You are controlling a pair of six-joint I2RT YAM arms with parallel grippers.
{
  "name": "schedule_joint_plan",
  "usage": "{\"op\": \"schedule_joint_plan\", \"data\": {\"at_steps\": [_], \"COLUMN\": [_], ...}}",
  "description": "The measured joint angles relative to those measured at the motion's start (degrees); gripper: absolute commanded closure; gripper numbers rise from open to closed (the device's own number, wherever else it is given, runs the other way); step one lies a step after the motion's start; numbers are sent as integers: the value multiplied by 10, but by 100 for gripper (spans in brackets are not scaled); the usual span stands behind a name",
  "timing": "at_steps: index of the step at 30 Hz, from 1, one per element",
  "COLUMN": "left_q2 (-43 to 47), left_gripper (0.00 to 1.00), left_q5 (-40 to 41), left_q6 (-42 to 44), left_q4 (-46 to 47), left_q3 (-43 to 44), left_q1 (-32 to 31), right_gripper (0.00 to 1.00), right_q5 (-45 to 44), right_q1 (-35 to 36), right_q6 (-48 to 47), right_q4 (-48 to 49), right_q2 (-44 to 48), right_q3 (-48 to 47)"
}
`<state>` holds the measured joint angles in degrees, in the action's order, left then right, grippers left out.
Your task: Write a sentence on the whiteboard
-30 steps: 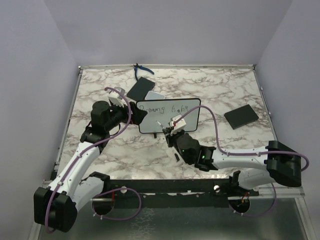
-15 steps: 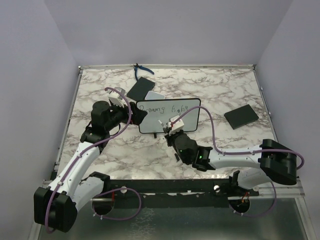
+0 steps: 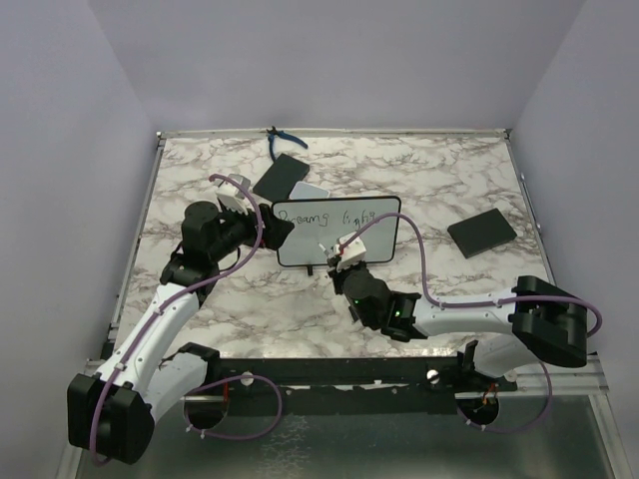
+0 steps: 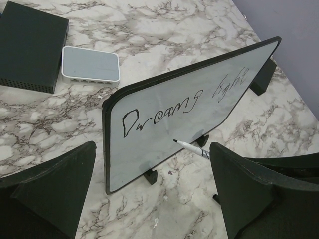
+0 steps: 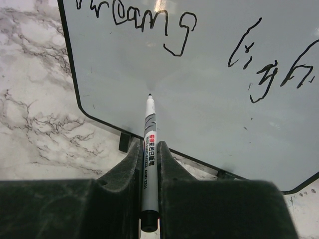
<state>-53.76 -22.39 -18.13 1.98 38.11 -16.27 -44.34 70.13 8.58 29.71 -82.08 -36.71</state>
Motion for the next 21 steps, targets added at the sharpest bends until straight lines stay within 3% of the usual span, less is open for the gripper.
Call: {"op": "schedule_joint_plan", "data": {"at_steps": [21], "left_q2": [9], "left_gripper": [4], "left_q5": [0], "left_q6": [0], "left_q4": [0], "left_q3": [0], "left_q1": [0], "right_gripper": [99], "right_q5": [8], "right_q1": [0], "right_q6": [-16], "right_q4": [7], "right_q2": [16], "right_q3": [3]}}
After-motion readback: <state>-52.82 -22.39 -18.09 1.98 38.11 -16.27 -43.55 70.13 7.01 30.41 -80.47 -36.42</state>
